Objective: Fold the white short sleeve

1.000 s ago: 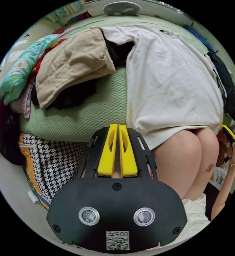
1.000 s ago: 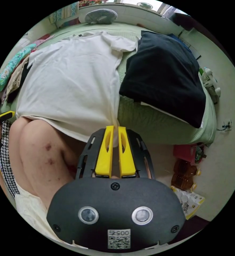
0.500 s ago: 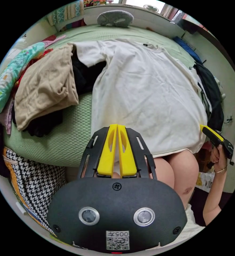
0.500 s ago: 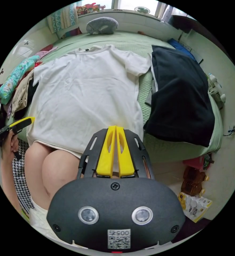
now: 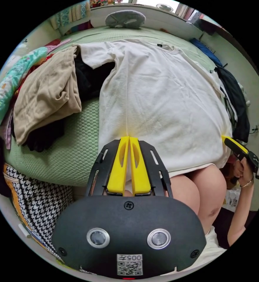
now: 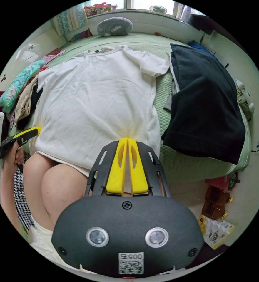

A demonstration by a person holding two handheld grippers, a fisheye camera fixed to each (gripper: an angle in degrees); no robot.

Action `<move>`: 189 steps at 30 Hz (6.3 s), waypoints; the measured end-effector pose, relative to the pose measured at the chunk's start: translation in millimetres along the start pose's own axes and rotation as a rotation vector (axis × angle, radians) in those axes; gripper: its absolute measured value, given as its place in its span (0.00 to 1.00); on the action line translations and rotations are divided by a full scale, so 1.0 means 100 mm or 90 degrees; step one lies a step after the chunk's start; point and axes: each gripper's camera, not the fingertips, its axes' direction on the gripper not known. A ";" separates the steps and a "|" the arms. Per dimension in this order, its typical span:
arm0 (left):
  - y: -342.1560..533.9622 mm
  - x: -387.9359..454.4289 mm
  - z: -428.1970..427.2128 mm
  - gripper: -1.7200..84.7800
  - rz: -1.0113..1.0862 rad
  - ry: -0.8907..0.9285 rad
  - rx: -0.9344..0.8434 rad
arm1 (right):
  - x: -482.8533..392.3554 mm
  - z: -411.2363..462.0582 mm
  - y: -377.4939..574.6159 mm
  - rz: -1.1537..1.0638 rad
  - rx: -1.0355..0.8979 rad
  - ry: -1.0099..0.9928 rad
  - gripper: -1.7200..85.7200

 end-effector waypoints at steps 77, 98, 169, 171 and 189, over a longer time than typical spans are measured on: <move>-3.57 4.00 0.67 0.08 0.302 0.314 0.028 | -0.15 -0.31 -3.65 0.050 0.134 0.233 0.03; -3.69 2.90 0.04 0.02 0.098 0.186 0.080 | -0.80 -0.64 -2.66 0.176 0.047 0.097 0.01; -3.99 3.18 -0.19 0.02 0.135 0.070 0.018 | -1.34 -0.29 -2.64 0.099 0.016 0.034 0.00; -3.98 3.15 -0.21 0.02 0.135 0.074 0.018 | -1.32 -0.27 -2.64 0.102 0.013 0.035 0.00; -3.79 2.67 -0.52 0.02 0.132 0.070 0.011 | -1.29 -0.27 -2.63 0.111 0.015 0.018 0.00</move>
